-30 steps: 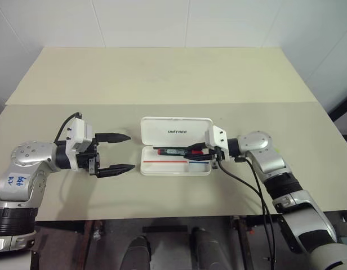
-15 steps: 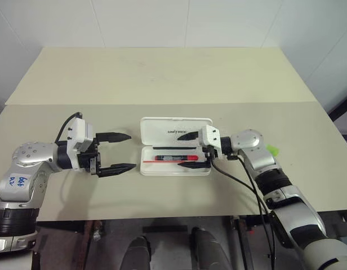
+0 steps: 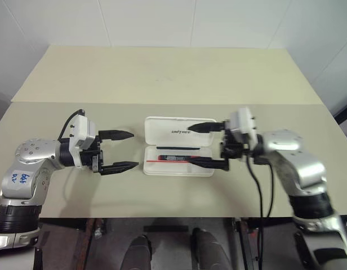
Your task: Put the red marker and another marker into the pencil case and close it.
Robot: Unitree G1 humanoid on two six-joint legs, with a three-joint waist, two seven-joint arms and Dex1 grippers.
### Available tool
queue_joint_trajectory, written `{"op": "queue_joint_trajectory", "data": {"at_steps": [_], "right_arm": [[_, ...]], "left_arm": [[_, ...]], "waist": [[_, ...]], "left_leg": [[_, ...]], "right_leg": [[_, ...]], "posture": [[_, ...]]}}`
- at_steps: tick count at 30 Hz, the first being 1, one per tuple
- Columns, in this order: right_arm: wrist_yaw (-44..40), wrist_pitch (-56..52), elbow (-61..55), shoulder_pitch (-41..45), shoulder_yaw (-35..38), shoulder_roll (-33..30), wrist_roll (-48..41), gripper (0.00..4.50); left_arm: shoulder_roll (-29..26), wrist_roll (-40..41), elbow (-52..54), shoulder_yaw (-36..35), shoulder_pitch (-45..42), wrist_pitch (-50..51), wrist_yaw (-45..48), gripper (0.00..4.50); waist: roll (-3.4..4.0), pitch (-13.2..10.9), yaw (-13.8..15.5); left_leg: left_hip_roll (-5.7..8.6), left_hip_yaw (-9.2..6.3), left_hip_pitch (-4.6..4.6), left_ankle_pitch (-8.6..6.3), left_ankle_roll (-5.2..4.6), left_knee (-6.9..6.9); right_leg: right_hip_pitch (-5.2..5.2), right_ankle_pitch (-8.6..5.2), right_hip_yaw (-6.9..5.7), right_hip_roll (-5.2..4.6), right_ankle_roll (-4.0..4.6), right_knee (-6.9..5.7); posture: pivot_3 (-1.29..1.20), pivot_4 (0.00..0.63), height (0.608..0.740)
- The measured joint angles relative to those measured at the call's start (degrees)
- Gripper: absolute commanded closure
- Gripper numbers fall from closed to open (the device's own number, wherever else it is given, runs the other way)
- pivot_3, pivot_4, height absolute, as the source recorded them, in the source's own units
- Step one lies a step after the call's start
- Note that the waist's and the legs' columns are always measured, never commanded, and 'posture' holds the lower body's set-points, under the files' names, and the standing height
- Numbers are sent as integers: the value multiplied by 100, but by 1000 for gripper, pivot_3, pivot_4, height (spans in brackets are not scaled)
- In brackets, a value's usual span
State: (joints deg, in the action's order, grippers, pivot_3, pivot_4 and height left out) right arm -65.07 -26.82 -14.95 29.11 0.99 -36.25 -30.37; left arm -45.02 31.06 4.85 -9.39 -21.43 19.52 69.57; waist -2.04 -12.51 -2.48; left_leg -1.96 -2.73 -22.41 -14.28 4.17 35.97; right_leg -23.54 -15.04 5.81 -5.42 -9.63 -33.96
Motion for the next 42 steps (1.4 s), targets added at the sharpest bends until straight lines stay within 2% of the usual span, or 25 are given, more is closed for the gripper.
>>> {"op": "queue_joint_trajectory", "data": {"at_steps": [4, 8, 12, 15, 19, 26, 35, 42], "right_arm": [[43, -49, 199, -225, 495, -615, -25, 11], [-165, 626, 1477, -224, 699, -1137, 421, 11], [-377, 1356, 2995, 147, 612, -1223, 903, 11], [-595, 1891, 4239, 684, 395, -1261, 1309, 11], [-824, 2570, 5497, 1183, 119, -1213, 1789, 11], [-952, 3351, 7039, 1547, -145, -1114, 2393, 11], [-936, 3827, 7815, 1712, -168, -1080, 2580, 11], [-1080, 3809, 7972, 1712, -151, -1083, 2579, 2212]], "left_arm": [[46, 25, 28, 31, -43, 8, -7, 0], [161, 29, 37, 115, -186, 54, -15, 0], [336, 30, 72, 238, -484, 122, -69, 0], [421, 30, 108, 396, -652, 190, -89, 0], [437, 32, 119, 423, -790, 280, -109, 0], [399, 216, 386, 410, -908, 645, -181, 0], [238, 369, 628, 363, -918, 879, -219, 0], [218, 373, 628, 360, -919, 881, -227, 0]], "waist": [[-1, 0, -32], [-1, 0, -53], [0, 0, -83], [0, 0, -115], [2, -1, -127], [3, -2, -133], [3, -2, -157], [2, -1, -140]], "left_leg": [[0, 3, 4, 1, -1, 3], [0, 5, 3, 2, -3, 10], [1, 7, 6, 4, -6, 8], [1, 8, 6, 4, -5, 4], [1, 7, 5, 3, -5, -1], [1, 7, 3, 2, -3, -1], [3, 4, 13, 3, -1, 9], [9, -4, 31, 6, -6, 24]], "right_leg": [[4, -30, 0, 0, 57, 5], [11, -30, 1, 0, 60, 12], [10, -19, 4, 0, 39, 9], [8, 8, 3, 1, -11, 8], [8, 8, 4, 1, -12, 9], [8, 7, 3, 0, -13, 10], [26, 10, 4, 0, -18, 9], [78, 3, 4, -1, -3, 45]], "posture": [[0, 150, 740], [0, 150, 740], [0, 150, 740], [0, 150, 740], [0, 150, 740], [0, 150, 740], [0, 150, 740], [0, 150, 740]]}}
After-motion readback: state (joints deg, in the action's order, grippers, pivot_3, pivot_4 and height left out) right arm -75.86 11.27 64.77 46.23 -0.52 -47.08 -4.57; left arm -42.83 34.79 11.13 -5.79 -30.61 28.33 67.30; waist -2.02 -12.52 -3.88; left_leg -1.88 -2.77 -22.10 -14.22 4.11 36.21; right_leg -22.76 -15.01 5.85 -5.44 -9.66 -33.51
